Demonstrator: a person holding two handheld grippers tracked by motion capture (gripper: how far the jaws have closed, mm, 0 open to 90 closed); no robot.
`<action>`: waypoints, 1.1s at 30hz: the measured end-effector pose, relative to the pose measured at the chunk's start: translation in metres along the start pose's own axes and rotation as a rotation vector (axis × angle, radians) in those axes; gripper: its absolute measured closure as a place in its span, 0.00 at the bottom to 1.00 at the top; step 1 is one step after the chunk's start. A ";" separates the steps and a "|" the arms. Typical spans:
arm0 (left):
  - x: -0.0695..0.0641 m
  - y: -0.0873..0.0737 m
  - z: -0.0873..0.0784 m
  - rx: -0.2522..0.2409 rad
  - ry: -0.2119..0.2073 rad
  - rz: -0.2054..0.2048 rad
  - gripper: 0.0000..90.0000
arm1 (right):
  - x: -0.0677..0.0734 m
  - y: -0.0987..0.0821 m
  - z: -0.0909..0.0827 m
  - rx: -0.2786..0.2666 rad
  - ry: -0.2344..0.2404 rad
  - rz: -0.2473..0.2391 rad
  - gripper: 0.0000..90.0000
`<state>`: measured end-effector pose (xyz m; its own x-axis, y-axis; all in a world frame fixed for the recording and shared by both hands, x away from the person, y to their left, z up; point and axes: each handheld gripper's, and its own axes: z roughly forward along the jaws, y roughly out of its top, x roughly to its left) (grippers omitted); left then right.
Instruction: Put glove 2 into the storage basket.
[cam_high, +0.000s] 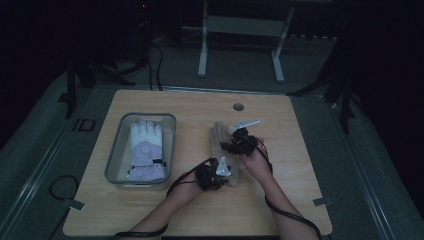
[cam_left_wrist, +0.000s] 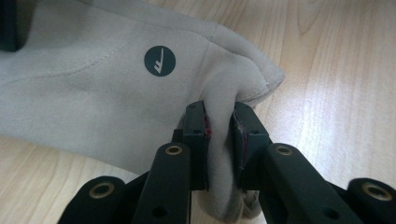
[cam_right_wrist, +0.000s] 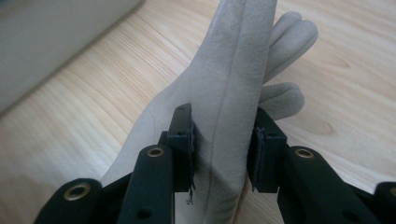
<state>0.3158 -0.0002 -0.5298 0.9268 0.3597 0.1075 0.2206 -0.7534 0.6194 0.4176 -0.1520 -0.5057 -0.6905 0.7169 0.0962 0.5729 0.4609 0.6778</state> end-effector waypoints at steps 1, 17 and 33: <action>0.000 0.001 -0.003 0.007 0.002 0.004 0.87 | 0.001 0.002 -0.002 -0.008 0.004 -0.006 0.74; 0.010 0.001 -0.058 0.024 0.042 0.011 0.87 | 0.030 0.039 -0.019 -0.069 0.035 -0.045 0.74; 0.020 -0.017 -0.103 0.045 0.071 -0.039 0.87 | 0.068 0.079 -0.015 -0.088 0.084 -0.104 0.74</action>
<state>0.2993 0.0762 -0.4582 0.8936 0.4266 0.1398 0.2713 -0.7614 0.5888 0.4091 -0.0746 -0.4348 -0.7810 0.6194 0.0804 0.4581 0.4804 0.7479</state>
